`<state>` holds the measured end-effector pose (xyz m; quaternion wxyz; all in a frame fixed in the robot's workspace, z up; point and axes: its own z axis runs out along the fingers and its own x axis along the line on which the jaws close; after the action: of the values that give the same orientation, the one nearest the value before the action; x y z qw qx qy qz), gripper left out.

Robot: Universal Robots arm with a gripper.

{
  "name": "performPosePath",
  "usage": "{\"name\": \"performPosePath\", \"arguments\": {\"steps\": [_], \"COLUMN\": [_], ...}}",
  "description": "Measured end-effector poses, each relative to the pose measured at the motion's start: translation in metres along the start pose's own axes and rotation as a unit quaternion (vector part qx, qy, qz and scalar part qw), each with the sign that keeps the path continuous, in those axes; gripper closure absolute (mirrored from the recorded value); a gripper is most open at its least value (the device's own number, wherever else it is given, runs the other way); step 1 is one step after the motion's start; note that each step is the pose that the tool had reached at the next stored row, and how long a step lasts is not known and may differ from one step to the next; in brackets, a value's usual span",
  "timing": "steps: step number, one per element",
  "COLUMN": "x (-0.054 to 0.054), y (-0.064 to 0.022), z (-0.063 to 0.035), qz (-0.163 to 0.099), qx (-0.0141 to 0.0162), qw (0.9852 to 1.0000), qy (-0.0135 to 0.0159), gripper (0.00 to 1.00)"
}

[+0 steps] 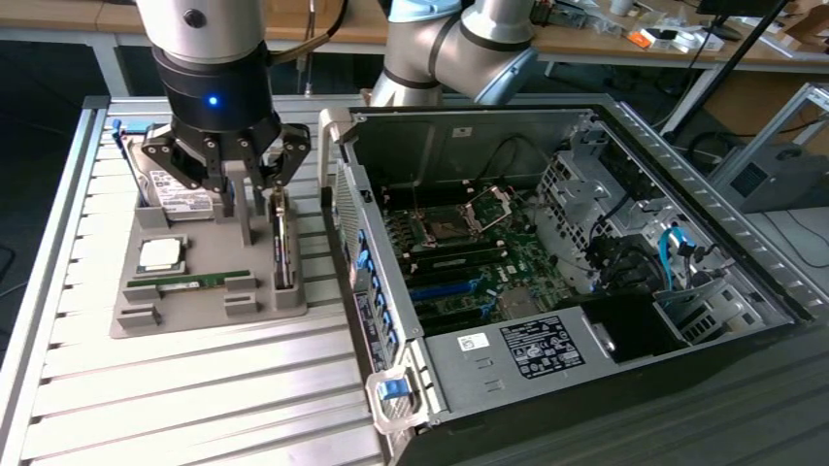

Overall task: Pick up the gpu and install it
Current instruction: 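Pick up the gpu and move the gpu toward the slot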

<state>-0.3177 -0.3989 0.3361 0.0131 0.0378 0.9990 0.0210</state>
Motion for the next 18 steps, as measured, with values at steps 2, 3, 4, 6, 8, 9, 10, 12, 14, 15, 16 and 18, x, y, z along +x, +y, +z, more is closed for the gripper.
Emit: {"name": "performPosePath", "arguments": {"steps": [2,3,4,6,8,9,10,12,14,15,16,18], "x": [-0.0007,-0.0011,-0.0015,-0.002,-0.0023,-0.0022,-0.0021,-0.0021,-0.002,-0.0019,-0.0019,-0.0018], "y": [0.0003,0.0006,0.0009,0.0012,0.002,0.0025,0.003,0.0039,0.0053,0.0062,0.0066,0.0072], "z": [0.0001,0.0001,0.0002,0.0002,0.0003,0.0004,0.0005,0.0006,0.0007,0.0008,0.0009,0.001], "qz": [0.0,0.0,0.0,0.0,0.0,0.0,0.0,0.0,0.0,0.0,0.0,0.0], "qx": [0.0,0.0,0.0,0.0,0.0,0.0001,0.0,0.0,0.0,0.0,0.0,0.0], "qw": [1.0,1.0,1.0,1.0,1.0,1.0,1.0,1.0,1.0,1.0,1.0,1.0], "qy": [0.0,0.0,0.0,0.0,0.0,0.0001,0.0,0.0,0.0,0.0,0.0,0.0], "gripper": [0.64,0.64,0.64,0.64,0.64,0.64,0.64,0.64,0.64,0.64,0.64,0.64]}}
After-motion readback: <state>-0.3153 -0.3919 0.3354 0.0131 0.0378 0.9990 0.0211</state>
